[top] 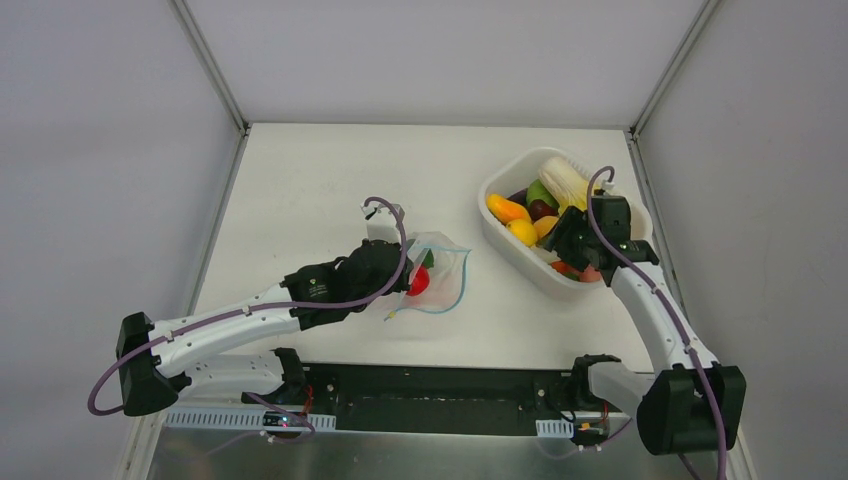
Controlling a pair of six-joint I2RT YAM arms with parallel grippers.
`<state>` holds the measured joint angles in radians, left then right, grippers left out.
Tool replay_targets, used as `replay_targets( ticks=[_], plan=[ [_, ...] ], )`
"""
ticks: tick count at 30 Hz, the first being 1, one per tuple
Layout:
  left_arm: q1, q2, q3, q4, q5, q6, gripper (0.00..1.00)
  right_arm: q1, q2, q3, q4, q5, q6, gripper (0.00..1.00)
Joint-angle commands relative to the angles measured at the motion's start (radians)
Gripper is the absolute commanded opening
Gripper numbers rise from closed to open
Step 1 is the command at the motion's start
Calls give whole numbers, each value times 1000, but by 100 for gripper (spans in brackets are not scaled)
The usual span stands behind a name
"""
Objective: Place the food in the zip-top bag and seal the zipper
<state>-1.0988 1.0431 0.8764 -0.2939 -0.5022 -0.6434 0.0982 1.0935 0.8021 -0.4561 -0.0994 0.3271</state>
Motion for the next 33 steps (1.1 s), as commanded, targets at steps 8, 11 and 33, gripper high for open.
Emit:
replay_targets(
  ticks=[8, 11, 33],
  plan=[
    [1, -7, 18, 4, 2, -19, 0, -3, -243, 72, -45, 170, 17, 38],
    [1, -7, 17, 3, 4, -21, 0, -3, -346, 86, -42, 205, 37, 37],
    [0, -79, -35, 29, -21, -39, 0, 2, -470, 63, 261, -743, 196, 36]
  ],
)
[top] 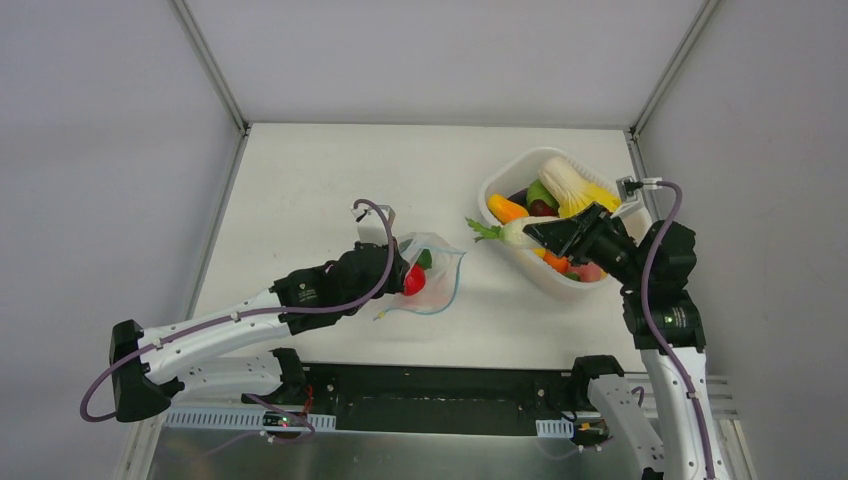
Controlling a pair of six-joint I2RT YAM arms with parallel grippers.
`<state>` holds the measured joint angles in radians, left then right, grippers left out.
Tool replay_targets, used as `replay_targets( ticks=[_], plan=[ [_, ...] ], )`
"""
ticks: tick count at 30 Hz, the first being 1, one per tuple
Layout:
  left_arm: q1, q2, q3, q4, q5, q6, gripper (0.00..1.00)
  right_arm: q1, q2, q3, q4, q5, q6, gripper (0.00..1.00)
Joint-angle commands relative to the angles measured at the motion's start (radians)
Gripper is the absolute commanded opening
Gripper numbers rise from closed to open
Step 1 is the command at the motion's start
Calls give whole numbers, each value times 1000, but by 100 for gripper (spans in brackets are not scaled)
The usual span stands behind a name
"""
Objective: Place the food in the zip-top bag and seal the zipper
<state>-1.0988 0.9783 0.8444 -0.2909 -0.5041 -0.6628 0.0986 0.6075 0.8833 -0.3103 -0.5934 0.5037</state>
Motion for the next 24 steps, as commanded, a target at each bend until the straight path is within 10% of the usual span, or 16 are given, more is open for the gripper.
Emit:
replay_targets(
  ticks=[1, 11, 24],
  plan=[
    [1, -12, -1, 28, -16, -21, 0, 3, 15, -22, 118, -263, 14, 36],
    [-4, 63, 68, 38, 14, -79, 0, 100, 50, 1, -10, -183, -102, 33],
    [-18, 166, 187, -20, 31, -131, 0, 594, 219, 12, 18, 404, -160, 31]
  ],
)
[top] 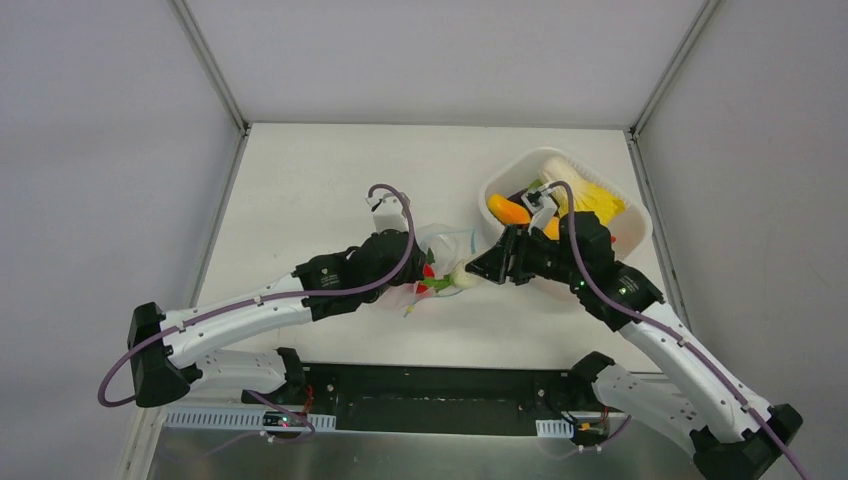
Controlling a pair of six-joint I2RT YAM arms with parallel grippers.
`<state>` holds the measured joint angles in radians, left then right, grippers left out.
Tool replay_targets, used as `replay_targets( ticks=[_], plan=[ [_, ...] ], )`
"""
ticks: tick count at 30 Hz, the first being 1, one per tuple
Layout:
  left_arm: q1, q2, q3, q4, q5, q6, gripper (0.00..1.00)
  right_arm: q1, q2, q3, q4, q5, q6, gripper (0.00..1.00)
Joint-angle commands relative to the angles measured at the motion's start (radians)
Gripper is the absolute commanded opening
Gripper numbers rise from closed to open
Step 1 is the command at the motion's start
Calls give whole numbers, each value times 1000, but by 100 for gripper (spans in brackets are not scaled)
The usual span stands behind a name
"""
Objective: Place the food in the zip-top bag and seal the zipper
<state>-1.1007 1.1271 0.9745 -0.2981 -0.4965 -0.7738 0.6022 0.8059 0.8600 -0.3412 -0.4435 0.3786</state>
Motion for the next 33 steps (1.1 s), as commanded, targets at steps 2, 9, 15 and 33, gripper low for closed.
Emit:
replay_targets(
  ticks=[2, 9, 15, 33],
  plan=[
    [-18, 27, 70, -24, 28, -14, 0, 142, 39, 25, 83, 318, -40, 31],
    [-28, 26, 75, -2, 33, -9, 0, 332, 151, 53, 141, 567, -72, 34],
    [-28, 2, 71, 19, 9, -9, 0, 459, 277, 102, 152, 743, -129, 46],
    [-28, -150, -95, 97, -112, -23, 0, 432, 152, 52, 266, 396, -52, 67]
  ],
)
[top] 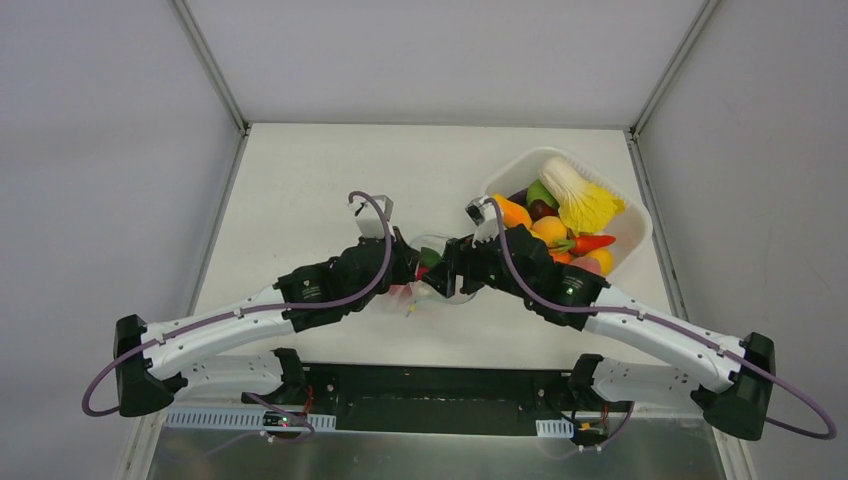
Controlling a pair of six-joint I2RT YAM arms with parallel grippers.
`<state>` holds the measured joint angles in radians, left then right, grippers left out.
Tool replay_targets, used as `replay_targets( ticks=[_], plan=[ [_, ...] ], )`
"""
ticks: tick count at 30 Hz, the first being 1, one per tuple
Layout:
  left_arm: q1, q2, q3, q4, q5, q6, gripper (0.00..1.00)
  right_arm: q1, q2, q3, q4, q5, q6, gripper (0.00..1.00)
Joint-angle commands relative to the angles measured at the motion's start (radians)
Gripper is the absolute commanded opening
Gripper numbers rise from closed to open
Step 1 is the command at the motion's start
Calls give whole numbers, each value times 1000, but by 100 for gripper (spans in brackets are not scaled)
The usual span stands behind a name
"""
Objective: Place the food in the zip-top bag and seal the zipper
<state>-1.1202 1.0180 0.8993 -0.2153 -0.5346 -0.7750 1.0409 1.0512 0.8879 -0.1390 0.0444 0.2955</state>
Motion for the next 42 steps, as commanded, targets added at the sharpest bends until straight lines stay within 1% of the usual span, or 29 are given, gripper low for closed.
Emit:
replay_targets(
  ticks=[1, 4, 6, 7, 8, 10, 11, 12, 13, 15, 17, 18, 19, 20, 21, 22, 23, 25, 27, 28, 29, 31, 32, 34, 35, 38, 42],
  plan=[
    [-9, -51, -27, 12, -83, -24, 0, -7, -108, 23, 65, -101, 40, 63],
    [-9, -76, -49, 14, -93, -19, 0, -9, -130, 43, 14, -86, 46, 52],
    [-9, -82, -55, 2, -91, 1, 0, -9, -161, 48, -19, -21, 47, 41],
    [-9, -84, -50, -34, -110, 8, 0, -9, -183, 40, -18, 3, 41, 37],
    [-9, -91, -33, -107, -165, -28, 0, -10, -205, 31, -17, 25, 40, 37],
    [-10, -122, -32, -270, -348, -140, 0, -9, -265, 10, -17, 90, 49, 37],
    [-10, -140, -45, -314, -397, -174, 0, -9, -291, -1, -18, 130, 50, 38],
    [-8, -154, -55, -343, -414, -194, 0, -10, -314, -10, -25, 180, 50, 39],
    [-3, -162, -58, -332, -377, -164, 0, -10, -328, -14, -45, 239, 45, 39],
    [13, -149, -41, -230, -210, -4, 0, -13, -326, -6, -111, 416, 32, 40],
    [11, -116, 10, -220, -130, 15, 0, -42, -291, 13, -195, 556, 35, 43],
    [9, -105, 18, -208, -118, 8, 0, -67, -268, 24, -241, 599, 44, 45],
    [7, -101, 8, -152, -81, 27, 0, -108, -242, 33, -279, 623, 54, 47],
    [6, -92, -9, -64, -3, 65, 0, -168, -218, 41, -306, 608, 60, 49],
    [6, -74, -11, 8, 68, 94, 0, -241, -193, 44, -321, 557, 58, 51],
    [6, -40, 16, -4, 122, 113, 0, -322, -177, 43, -324, 478, 53, 55],
    [5, -5, 63, -66, 128, 116, 0, -405, -159, 45, -323, 407, 53, 58],
    [2, 46, 130, -173, 18, 59, 0, -544, -122, 48, -326, 294, 50, 63],
    [2, 36, 111, -158, -33, 30, 0, -644, -79, 43, -317, 256, 38, 72],
    [2, 19, 72, -119, -26, 36, 0, -680, -52, 43, -319, 254, 34, 76],
    [2, 3, 53, -74, 18, 59, 0, -717, -29, 42, -318, 254, 32, 77],
    [2, -7, 48, -32, 104, 113, 0, -778, 10, 26, -285, 228, 18, 80],
    [1, 3, 64, -52, 115, 129, 0, -803, 28, 18, -266, 204, 9, 82],
    [2, 26, 106, -149, 40, 97, 0, -832, 60, 24, -257, 180, 5, 83],
    [1, 29, 108, -173, 2, 73, 0, -839, 70, 23, -243, 172, 7, 83],
    [1, 15, 87, -158, -12, 83, 0, -845, 86, 26, -218, 155, 2, 83],
    [2, 7, 87, -186, -88, 47, 0, -846, 103, 26, -193, 91, -9, 83]
  ],
)
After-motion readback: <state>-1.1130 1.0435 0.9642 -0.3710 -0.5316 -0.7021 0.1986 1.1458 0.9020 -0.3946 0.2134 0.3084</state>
